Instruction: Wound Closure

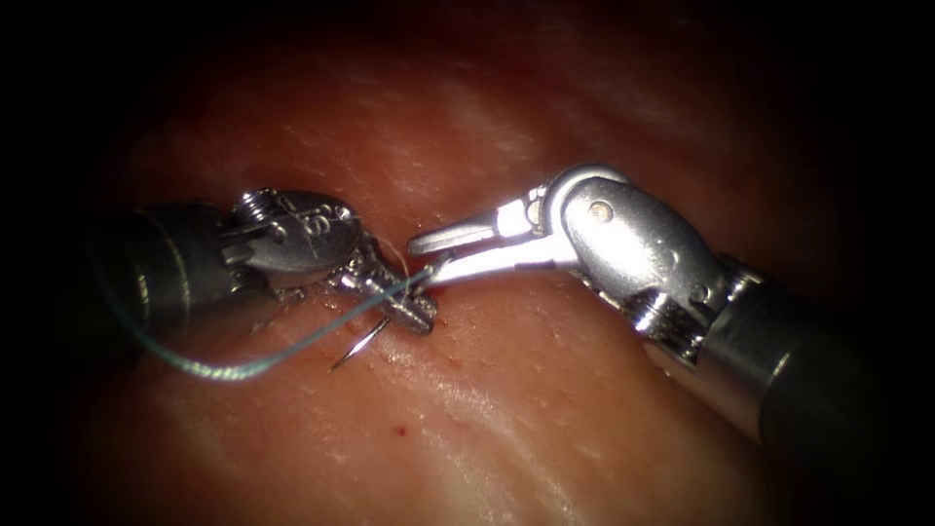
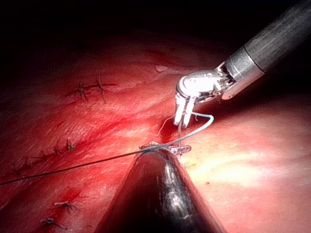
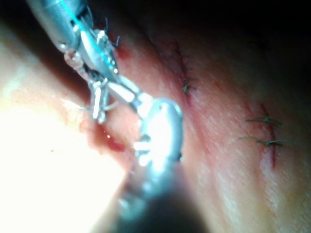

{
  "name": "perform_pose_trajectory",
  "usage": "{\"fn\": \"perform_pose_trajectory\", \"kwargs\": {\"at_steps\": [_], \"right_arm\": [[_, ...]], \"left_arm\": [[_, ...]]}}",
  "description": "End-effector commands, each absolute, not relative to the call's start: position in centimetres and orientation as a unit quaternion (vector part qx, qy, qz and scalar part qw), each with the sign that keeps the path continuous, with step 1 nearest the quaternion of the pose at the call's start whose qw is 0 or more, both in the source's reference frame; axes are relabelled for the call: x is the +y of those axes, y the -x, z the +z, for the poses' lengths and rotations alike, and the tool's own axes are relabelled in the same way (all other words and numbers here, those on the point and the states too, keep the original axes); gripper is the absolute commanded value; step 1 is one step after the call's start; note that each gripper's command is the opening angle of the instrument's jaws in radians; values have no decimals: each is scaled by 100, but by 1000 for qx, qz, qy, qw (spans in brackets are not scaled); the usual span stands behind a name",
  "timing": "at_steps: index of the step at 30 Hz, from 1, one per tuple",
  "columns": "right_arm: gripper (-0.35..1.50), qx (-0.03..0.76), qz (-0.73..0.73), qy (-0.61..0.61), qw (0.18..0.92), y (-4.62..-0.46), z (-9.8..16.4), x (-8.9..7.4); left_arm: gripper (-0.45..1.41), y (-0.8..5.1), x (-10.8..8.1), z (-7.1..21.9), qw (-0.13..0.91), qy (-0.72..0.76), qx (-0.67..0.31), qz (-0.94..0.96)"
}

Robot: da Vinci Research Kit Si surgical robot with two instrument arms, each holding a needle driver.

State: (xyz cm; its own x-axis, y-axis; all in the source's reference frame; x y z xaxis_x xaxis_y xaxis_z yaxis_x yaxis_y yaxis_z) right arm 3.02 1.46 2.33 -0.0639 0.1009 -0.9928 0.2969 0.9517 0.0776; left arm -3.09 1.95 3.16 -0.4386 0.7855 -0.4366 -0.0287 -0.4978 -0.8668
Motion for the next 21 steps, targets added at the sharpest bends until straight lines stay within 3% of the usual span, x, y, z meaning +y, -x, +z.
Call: {"fn": "perform_pose_trajectory", "kwargs": {"at_steps": [1,3,4,8,9,10,16,21], "right_arm": [[-35,726,-70,-142,669,-308,236,153],[9,715,-52,-135,684,-308,236,154],[22,714,-40,-140,685,-307,236,154],[42,710,-26,-138,690,-306,236,155],[69,700,-8,-135,701,-305,236,154],[79,697,5,-136,704,-304,236,154],[91,667,57,-115,734,-300,234,153],[84,629,102,-78,767,-301,223,150]], "left_arm": [[-45,314,198,321,278,456,-415,737],[-45,314,198,321,284,461,-408,735],[-45,314,199,321,290,462,-409,732],[-45,314,199,321,311,464,-410,721],[-45,314,199,321,332,463,-411,712],[-45,314,199,321,339,463,-411,709],[-45,313,199,321,386,472,-397,686],[-45,313,199,321,407,476,-382,680]]}}
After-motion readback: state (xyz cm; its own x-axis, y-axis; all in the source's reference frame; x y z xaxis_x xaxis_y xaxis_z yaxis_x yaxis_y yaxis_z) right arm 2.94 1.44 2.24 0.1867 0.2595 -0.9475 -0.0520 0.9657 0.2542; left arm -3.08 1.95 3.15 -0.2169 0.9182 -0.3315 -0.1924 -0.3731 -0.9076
